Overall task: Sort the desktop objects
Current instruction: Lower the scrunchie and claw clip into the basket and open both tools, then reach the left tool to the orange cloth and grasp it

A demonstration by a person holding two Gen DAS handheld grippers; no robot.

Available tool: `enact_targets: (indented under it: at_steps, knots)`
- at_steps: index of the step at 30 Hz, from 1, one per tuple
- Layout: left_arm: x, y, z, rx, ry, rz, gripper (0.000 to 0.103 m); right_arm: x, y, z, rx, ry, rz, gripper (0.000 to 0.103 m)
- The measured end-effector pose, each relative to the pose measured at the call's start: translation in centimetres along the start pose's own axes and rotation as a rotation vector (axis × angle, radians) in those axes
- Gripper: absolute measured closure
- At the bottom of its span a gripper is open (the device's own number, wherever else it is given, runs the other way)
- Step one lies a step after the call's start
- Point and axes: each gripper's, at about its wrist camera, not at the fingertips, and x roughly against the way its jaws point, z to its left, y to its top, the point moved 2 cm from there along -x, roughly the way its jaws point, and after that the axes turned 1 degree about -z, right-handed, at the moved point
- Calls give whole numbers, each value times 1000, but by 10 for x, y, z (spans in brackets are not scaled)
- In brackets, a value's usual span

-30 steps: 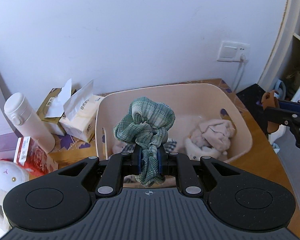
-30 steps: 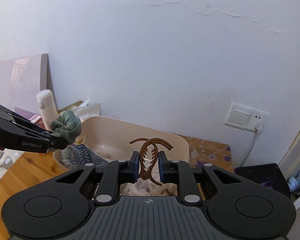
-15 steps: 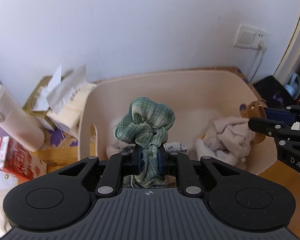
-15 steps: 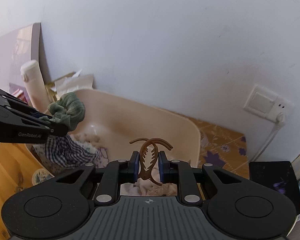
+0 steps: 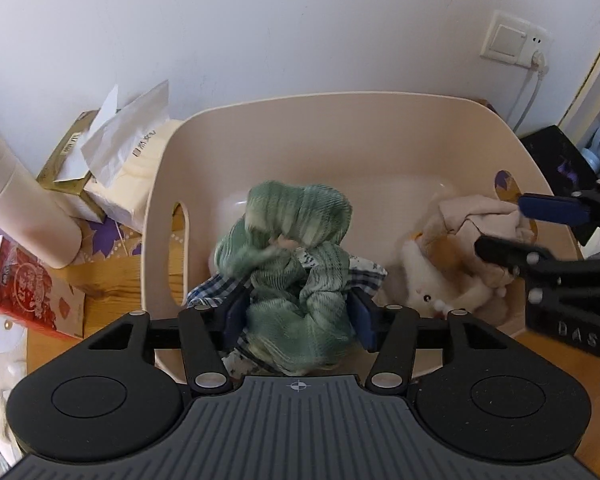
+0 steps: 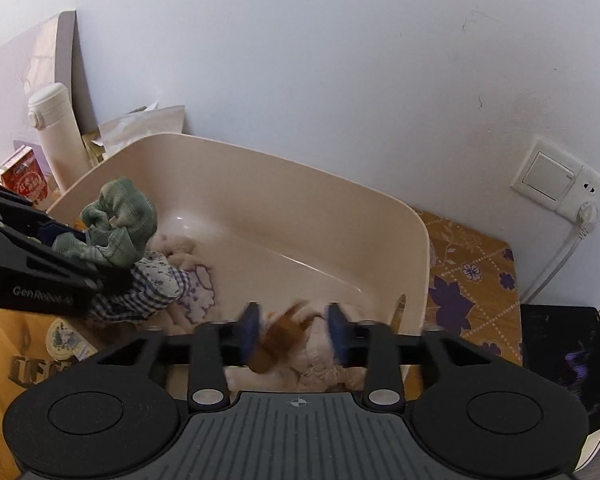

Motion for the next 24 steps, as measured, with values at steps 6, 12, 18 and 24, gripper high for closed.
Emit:
enact_targets:
  at_steps: [6, 12, 18, 24]
  knots:
    - [20, -6, 3, 16, 16, -34, 30, 16, -3, 1, -10, -22, -24, 23]
    - [45, -16, 6, 47, 17, -78, 25, 39, -7, 6, -14, -43, -56, 7]
    - [68, -35, 8, 53, 6, -92, 24, 59, -18, 15, -23, -66, -67, 0]
    - [86, -66, 9, 48, 9, -76, 24, 76, -43, 22, -58, -77, -51, 0]
